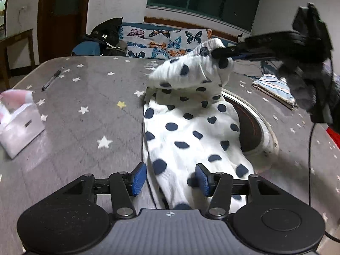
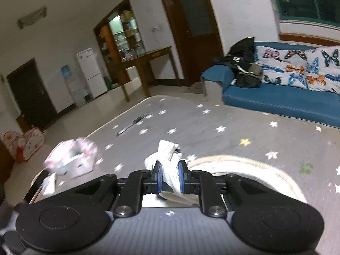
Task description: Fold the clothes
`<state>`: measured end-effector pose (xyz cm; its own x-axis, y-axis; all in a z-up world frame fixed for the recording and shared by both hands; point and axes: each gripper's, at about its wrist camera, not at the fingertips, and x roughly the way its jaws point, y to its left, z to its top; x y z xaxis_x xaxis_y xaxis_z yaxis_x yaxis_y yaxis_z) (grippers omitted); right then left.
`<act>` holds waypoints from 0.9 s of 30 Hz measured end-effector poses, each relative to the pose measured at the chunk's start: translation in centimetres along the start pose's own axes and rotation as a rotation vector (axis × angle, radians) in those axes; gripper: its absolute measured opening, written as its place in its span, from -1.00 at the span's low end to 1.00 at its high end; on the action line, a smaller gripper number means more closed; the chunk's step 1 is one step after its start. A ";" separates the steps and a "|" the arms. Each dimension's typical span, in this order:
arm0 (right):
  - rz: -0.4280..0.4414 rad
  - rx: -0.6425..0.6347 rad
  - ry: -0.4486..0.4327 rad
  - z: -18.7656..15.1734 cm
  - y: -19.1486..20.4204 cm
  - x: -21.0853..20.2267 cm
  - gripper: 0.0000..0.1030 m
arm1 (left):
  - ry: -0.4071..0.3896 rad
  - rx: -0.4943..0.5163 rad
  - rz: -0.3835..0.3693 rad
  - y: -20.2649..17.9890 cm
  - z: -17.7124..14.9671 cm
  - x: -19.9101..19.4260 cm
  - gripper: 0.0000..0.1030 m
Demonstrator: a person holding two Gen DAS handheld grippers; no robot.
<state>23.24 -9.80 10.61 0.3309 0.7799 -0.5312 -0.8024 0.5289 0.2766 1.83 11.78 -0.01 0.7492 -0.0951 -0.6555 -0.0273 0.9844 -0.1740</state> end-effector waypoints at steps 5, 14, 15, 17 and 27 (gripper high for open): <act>0.057 -0.053 0.000 -1.6 3.4 -2.8 -0.73 | -0.005 -0.019 0.003 0.3 -1.0 -1.1 0.12; 0.204 -0.154 0.007 -5.2 8.8 -5.9 -0.73 | -0.024 -0.073 0.018 1.4 -2.5 -2.2 0.13; 0.215 -0.160 0.014 -5.6 9.2 -6.0 -0.73 | -0.025 -0.078 0.021 1.6 -2.7 -2.3 0.15; 0.236 -0.191 0.026 -7.0 10.2 -6.8 -0.73 | -0.028 -0.087 0.027 2.0 -2.9 -2.7 0.15; 0.255 -0.488 0.102 -13.1 13.6 -8.9 -0.70 | -0.042 -0.137 0.057 4.0 -4.1 -4.3 0.21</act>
